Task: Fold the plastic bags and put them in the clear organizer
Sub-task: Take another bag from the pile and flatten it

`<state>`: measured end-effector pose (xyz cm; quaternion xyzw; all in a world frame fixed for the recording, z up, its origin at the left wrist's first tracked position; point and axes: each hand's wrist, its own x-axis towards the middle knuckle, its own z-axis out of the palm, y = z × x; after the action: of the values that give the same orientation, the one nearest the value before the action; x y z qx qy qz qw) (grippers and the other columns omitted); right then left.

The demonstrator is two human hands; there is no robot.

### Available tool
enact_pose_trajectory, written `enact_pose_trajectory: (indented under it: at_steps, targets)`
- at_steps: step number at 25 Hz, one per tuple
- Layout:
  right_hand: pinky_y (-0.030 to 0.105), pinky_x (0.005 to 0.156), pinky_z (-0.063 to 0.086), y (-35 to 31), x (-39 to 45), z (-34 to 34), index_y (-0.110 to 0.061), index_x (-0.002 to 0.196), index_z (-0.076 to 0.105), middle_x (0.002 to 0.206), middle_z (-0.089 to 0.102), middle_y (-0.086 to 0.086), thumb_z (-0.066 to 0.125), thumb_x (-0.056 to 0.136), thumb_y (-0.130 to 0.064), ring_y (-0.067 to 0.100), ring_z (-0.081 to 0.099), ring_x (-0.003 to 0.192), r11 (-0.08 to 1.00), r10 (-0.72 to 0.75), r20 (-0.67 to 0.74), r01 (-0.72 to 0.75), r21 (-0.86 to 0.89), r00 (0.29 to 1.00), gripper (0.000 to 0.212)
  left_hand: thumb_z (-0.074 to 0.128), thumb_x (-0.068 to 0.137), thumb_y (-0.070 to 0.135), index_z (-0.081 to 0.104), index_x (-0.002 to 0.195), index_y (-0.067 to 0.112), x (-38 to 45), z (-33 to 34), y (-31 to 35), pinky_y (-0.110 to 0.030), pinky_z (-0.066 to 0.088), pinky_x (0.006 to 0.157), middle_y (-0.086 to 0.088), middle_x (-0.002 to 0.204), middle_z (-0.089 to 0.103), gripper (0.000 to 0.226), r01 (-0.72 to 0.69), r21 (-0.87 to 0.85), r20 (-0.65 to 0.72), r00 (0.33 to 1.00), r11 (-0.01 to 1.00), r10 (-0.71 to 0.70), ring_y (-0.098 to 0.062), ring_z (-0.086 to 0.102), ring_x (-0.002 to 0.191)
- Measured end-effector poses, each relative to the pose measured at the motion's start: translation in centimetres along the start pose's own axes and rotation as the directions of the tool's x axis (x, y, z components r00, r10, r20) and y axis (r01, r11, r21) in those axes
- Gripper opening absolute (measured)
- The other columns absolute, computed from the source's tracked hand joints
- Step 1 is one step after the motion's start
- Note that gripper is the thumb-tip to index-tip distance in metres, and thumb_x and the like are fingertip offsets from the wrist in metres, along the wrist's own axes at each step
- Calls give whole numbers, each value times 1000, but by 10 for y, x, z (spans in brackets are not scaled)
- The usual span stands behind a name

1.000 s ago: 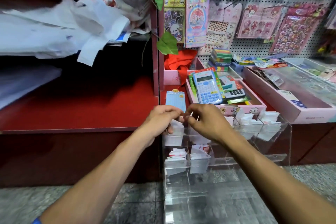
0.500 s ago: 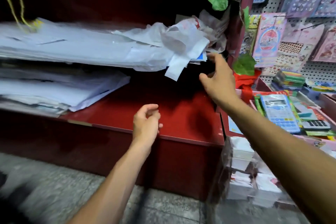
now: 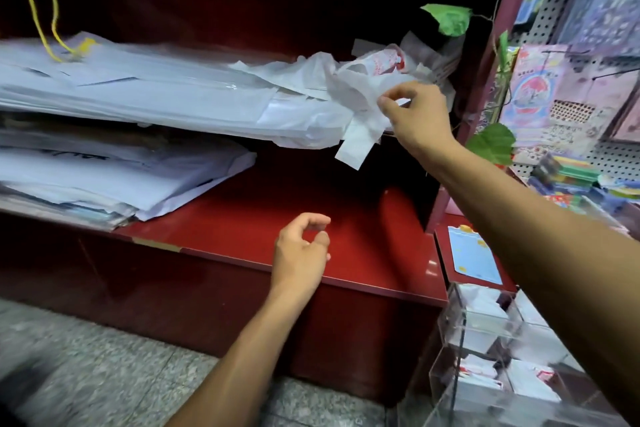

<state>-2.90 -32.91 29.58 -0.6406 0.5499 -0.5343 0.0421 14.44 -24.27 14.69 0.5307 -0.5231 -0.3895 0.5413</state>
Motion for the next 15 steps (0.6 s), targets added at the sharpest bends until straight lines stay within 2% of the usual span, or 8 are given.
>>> enact_pose_trajectory:
  at_steps: [2,4,6,8,10,11,13,15]
  targets:
    - [25,77,44,0,-6,-4,-21,82,68,99,65,-5,63,88,-21,0,53,69,1000,-11,-45,12,19,999,8,56,91,5,69,98,27,-5,11,5,-24,48,59,12,99,67,26,-11,1,23,1000,1000,11,-9,66,60]
    - [27,91,42,-1,-8,-10,-26,91,71,125,58,0,65,85,-20,8,57,98,999,-7,31,6,39,999,11,55,89,5,69,98,26,-10,22,11,-25,48,59,11,98,69,27,-27,-1,50,998,1000,27,-9,66,59]
    - [35,112,30,-4,-5,-14,-33,111,71,154,33,5,70,82,-24,18,35,139,994,74,179,-87,65,981,30,55,88,5,69,97,26,-15,32,15,-26,48,60,11,98,69,27,-49,-1,70,996,999,49,-9,65,59]
    - [40,118,24,-8,3,-17,-31,126,64,163,17,4,74,79,-30,22,18,148,988,155,256,-151,-33,954,48,55,88,6,69,96,28,-19,37,18,-26,48,60,11,97,69,27,-74,3,77,994,997,74,-9,65,58]
    - [30,114,28,-9,9,-18,-16,139,53,158,27,1,76,80,-28,21,28,144,981,181,299,-148,-129,937,65,55,88,6,69,96,28,-20,38,20,-27,48,61,12,97,69,27,-85,4,73,994,996,85,-9,66,59]
    - [25,108,32,-7,7,-18,-11,142,49,154,35,-1,75,81,-25,18,39,137,984,168,310,-140,-112,936,68,55,88,5,69,96,28,-19,37,20,-27,48,60,12,97,69,27,-86,1,66,994,996,85,-9,66,59]
    - [20,95,41,-4,-6,-22,-9,139,52,141,48,-1,72,84,-17,12,56,113,994,94,277,-107,32,956,59,55,88,4,69,95,26,-17,36,21,-26,47,59,12,97,70,28,-82,-14,44,996,997,83,-8,64,57]
    - [15,80,45,2,-26,-25,-10,130,62,121,59,-1,72,83,-11,9,61,92,978,35,224,-80,193,974,47,55,88,2,69,95,25,-15,37,23,-25,46,57,11,97,70,28,-86,-43,17,996,995,87,-9,63,55]
